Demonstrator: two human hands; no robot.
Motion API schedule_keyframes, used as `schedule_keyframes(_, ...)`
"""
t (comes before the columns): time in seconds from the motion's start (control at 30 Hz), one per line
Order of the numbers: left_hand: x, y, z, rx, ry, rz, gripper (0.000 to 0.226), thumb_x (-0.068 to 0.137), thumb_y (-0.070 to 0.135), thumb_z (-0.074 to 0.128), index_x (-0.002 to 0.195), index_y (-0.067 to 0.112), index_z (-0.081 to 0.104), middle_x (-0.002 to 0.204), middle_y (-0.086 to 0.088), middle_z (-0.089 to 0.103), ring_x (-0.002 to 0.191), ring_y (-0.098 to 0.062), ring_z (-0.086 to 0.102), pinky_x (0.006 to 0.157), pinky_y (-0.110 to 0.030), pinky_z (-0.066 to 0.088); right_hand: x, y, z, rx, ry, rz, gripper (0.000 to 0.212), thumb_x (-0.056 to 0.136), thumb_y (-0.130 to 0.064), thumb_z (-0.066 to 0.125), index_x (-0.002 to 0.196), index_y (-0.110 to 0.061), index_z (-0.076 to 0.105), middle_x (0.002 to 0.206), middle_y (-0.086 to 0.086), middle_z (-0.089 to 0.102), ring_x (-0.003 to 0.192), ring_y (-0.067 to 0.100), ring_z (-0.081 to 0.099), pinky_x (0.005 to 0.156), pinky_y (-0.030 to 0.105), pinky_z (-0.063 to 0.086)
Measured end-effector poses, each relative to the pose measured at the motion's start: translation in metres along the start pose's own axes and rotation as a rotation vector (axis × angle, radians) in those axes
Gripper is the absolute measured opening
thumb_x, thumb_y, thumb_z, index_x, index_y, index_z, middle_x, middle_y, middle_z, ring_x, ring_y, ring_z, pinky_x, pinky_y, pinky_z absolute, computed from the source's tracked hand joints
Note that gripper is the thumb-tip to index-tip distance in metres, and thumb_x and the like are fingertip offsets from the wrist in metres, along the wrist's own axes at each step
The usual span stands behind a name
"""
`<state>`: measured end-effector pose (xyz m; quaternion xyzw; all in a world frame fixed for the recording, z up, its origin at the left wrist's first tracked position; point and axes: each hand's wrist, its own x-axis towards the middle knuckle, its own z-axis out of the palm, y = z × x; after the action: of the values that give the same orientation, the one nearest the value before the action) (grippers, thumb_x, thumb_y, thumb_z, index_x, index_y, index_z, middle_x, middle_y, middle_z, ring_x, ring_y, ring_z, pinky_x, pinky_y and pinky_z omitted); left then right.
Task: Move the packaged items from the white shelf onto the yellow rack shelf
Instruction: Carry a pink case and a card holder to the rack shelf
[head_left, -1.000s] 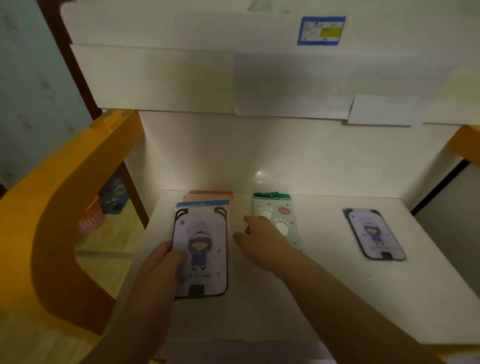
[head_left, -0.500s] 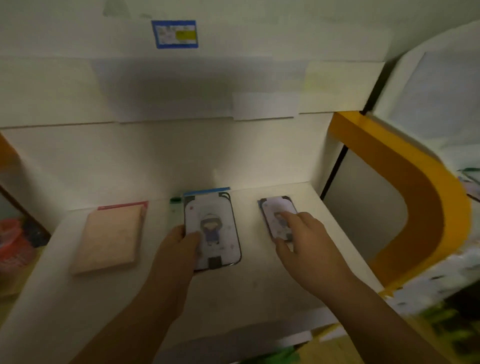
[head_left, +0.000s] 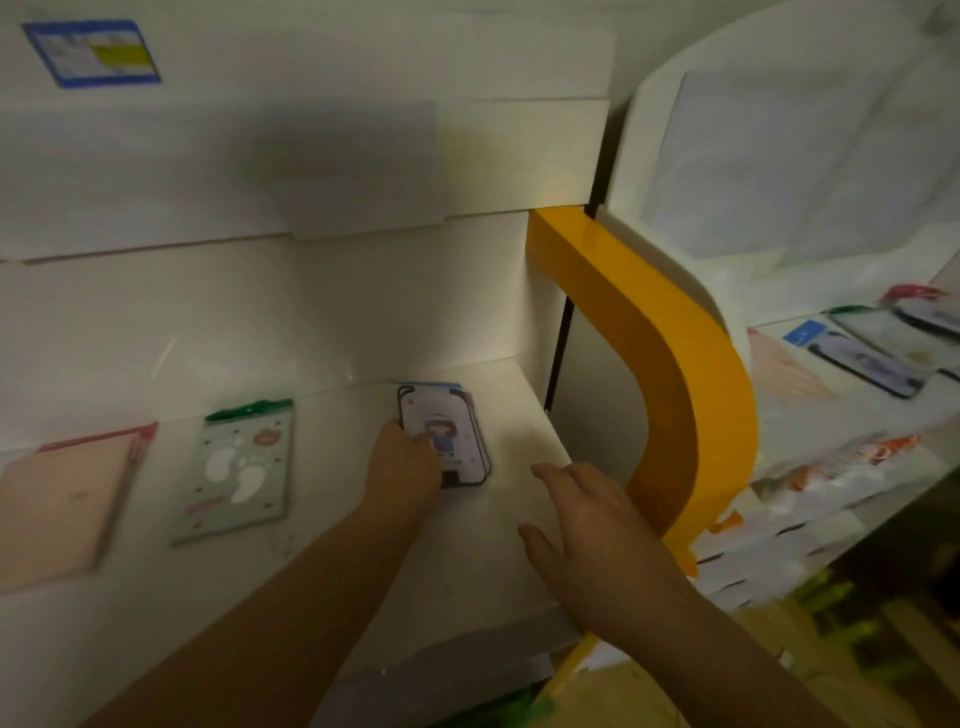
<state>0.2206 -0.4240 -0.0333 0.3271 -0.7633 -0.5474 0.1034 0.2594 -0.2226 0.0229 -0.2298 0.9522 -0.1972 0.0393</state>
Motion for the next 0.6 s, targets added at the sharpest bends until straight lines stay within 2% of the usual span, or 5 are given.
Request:
schedule_keyframes(0.1, 0.004, 0.003, 0.012, 0.094, 0.067, -0.01, 0.013, 0.097, 0.012, 0.044, 0.11, 0.009, 0.048, 0.111, -0.015, 0.06, 0.084, -0.021, 0.058, 0.076, -0.037, 0.05, 0.0, 0.006, -0.001, 0.009, -0.017, -0.015, 0.058, 0.096, -0.047, 0.05, 0.148, -0.033, 0.027, 0.143, -0.007, 0.039, 0.132, 0.014, 0.036, 0.109, 0.03, 0.038)
schedule_keyframes(0.23, 0.003, 0.006, 0.023, 0.354, 0.172, -0.024, 0.037, 0.095, 0.019, 0.047, 0.132, 0.01, 0.047, 0.124, -0.02, 0.051, 0.109, -0.038, 0.054, 0.093, -0.05, 0.049, 0.001, 0.011, 0.001, 0.016, -0.045, -0.055, 0.059, 0.095, -0.049, 0.049, 0.147, -0.035, 0.025, 0.145, -0.009, 0.037, 0.134, 0.013, 0.034, 0.11, 0.03, 0.037)
schedule_keyframes(0.43, -0.007, 0.005, 0.027, 0.526, 0.231, 0.023, 0.046, 0.095, 0.031, 0.048, 0.14, 0.025, 0.042, 0.141, -0.014, 0.04, 0.123, -0.034, 0.041, 0.103, -0.05, 0.039, 0.0, 0.015, -0.001, 0.025, -0.071, -0.105, 0.061, 0.096, -0.048, 0.049, 0.149, -0.036, 0.022, 0.145, -0.009, 0.033, 0.136, 0.013, 0.03, 0.108, 0.029, 0.035)
schedule_keyframes(0.5, -0.012, 0.001, 0.028, 0.556, 0.191, 0.093, 0.053, 0.093, 0.049, 0.047, 0.141, 0.03, 0.04, 0.148, -0.011, 0.035, 0.13, -0.034, 0.036, 0.106, -0.051, 0.032, 0.0, 0.017, -0.002, 0.023, -0.078, -0.115, 0.06, 0.096, -0.049, 0.048, 0.148, -0.035, 0.022, 0.144, -0.01, 0.034, 0.135, 0.012, 0.031, 0.108, 0.029, 0.035)
schedule_keyframes(0.6, -0.023, -0.007, 0.031, 0.66, 0.098, 0.174, 0.084, 0.076, 0.08, 0.043, 0.145, 0.033, 0.031, 0.154, -0.009, 0.025, 0.138, -0.034, 0.026, 0.111, -0.052, 0.023, 0.0, 0.019, 0.0, 0.035, -0.077, -0.117, 0.058, 0.096, -0.049, 0.048, 0.147, -0.035, 0.025, 0.142, -0.01, 0.036, 0.133, 0.011, 0.034, 0.108, 0.028, 0.037)
